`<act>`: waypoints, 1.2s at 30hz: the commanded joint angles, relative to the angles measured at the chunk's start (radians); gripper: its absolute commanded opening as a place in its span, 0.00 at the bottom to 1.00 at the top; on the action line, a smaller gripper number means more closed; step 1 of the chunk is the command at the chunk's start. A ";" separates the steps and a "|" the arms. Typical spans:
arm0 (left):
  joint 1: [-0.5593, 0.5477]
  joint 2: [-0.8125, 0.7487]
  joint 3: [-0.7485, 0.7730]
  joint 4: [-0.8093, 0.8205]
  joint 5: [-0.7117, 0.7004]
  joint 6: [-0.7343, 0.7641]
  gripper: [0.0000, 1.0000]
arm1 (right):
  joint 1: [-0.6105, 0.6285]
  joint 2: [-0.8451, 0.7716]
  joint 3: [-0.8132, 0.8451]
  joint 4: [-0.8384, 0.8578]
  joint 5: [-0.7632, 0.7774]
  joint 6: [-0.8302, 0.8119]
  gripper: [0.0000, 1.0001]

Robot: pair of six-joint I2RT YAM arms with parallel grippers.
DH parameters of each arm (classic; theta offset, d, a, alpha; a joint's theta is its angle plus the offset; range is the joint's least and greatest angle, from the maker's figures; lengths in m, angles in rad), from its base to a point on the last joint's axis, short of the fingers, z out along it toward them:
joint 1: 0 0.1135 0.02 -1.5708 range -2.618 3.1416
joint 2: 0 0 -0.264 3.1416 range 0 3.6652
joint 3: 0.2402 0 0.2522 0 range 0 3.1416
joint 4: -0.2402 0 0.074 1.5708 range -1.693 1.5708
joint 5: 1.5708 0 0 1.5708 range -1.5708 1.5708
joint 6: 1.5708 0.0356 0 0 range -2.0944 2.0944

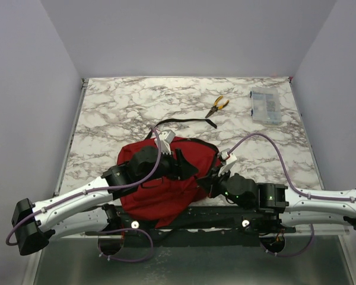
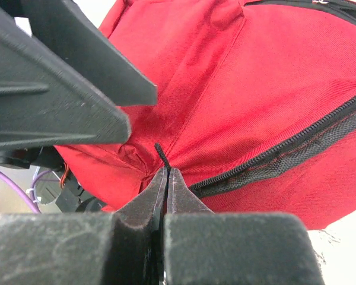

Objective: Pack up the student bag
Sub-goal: Zip the student bag at the center of the board.

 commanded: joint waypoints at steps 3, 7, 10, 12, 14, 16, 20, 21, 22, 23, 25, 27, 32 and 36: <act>0.045 0.066 -0.011 0.051 0.174 -0.116 0.54 | -0.001 0.005 -0.006 0.100 -0.020 -0.054 0.00; 0.050 0.101 -0.009 0.051 0.189 -0.124 0.43 | -0.002 0.007 -0.008 0.110 -0.018 -0.064 0.00; 0.050 0.109 -0.009 0.050 0.186 -0.122 0.36 | -0.001 0.008 -0.003 0.107 -0.019 -0.064 0.00; 0.049 0.111 -0.009 0.051 0.188 -0.121 0.32 | -0.001 0.006 -0.003 0.102 -0.015 -0.064 0.00; 0.050 0.111 -0.012 0.050 0.189 -0.129 0.32 | -0.001 0.005 -0.001 0.096 -0.010 -0.058 0.00; 0.049 0.117 -0.016 0.053 0.194 -0.141 0.32 | -0.002 0.003 0.000 0.094 -0.007 -0.052 0.00; 0.050 0.136 -0.016 0.057 0.198 -0.136 0.22 | -0.002 0.011 -0.003 0.109 0.007 -0.054 0.00; 0.050 0.141 -0.013 0.056 0.203 -0.131 0.18 | -0.001 0.016 0.001 0.108 0.009 -0.053 0.00; 0.049 0.143 -0.010 0.057 0.206 -0.125 0.14 | -0.002 0.020 0.002 0.108 0.009 -0.053 0.00; 0.050 0.143 -0.010 0.057 0.208 -0.121 0.07 | -0.002 0.025 0.004 0.107 0.010 -0.054 0.00; 0.050 0.134 -0.015 0.057 0.205 -0.114 0.00 | -0.002 0.026 0.003 0.103 0.013 -0.047 0.00; 0.050 0.119 -0.022 0.057 0.198 -0.109 0.00 | -0.002 0.027 0.002 0.100 0.005 -0.050 0.00; 0.050 0.057 -0.048 0.067 0.150 -0.092 0.00 | -0.002 0.058 0.012 0.070 -0.040 -0.098 0.13; 0.050 0.040 -0.047 0.072 0.155 -0.082 0.00 | -0.002 0.109 0.038 0.059 -0.077 -0.127 0.30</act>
